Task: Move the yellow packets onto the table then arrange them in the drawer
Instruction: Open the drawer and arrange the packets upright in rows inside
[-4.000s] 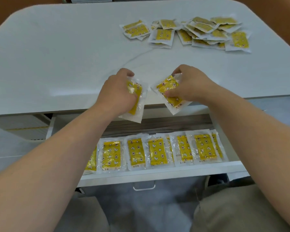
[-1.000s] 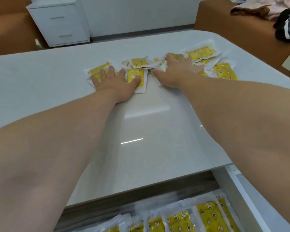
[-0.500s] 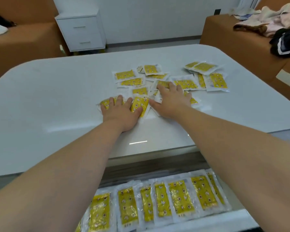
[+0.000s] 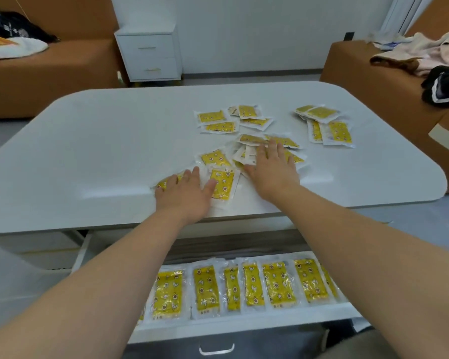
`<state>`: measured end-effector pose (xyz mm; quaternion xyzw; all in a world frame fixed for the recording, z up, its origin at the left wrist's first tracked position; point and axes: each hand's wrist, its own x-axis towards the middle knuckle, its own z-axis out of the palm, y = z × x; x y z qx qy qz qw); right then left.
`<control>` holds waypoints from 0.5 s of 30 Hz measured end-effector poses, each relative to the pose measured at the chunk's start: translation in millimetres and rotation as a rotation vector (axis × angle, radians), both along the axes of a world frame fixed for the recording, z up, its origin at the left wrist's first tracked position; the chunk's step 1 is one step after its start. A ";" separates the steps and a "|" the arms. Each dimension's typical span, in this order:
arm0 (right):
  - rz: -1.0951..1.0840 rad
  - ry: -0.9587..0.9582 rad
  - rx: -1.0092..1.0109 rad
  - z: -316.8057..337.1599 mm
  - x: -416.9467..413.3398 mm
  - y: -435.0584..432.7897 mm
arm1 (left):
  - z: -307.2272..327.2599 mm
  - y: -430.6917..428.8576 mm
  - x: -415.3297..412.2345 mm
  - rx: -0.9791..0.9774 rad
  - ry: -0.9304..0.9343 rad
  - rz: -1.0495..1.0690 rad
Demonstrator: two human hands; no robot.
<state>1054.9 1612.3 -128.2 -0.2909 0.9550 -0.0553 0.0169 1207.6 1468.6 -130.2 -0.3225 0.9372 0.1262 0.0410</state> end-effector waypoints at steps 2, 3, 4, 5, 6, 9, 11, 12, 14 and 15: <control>-0.004 0.000 -0.011 0.6 5.1 5.4 | 5.5 -9.5 10.9 -0.019 -0.008 -0.008; -0.002 -0.004 -0.010 1.4 6.4 7.3 | 6.7 -14.1 17.6 -0.063 -0.031 -0.027; -0.004 -0.006 -0.017 3.9 7.5 9.0 | 6.9 -18.2 24.7 -0.105 -0.043 -0.041; -0.007 0.005 -0.032 7.5 9.0 11.2 | 6.1 -20.7 31.6 -0.131 -0.043 -0.044; -0.007 0.034 -0.056 11.8 11.6 13.6 | 4.9 -22.1 38.2 -0.147 -0.039 -0.044; 0.000 0.132 -0.168 25.0 29.2 23.3 | 1.4 -21.4 48.4 -0.165 -0.034 -0.064; 0.020 0.148 -0.173 27.3 44.5 29.4 | 2.6 -20.0 49.4 -0.158 -0.010 -0.063; 0.043 0.158 -0.147 26.0 51.9 31.5 | 3.0 -19.5 49.6 -0.162 0.007 -0.061; 0.088 0.159 -0.097 20.4 65.7 34.3 | 2.9 -17.5 50.7 -0.188 0.026 -0.055; 0.096 0.135 -0.082 18.0 72.5 34.5 | 2.9 -16.6 51.4 -0.204 0.025 -0.050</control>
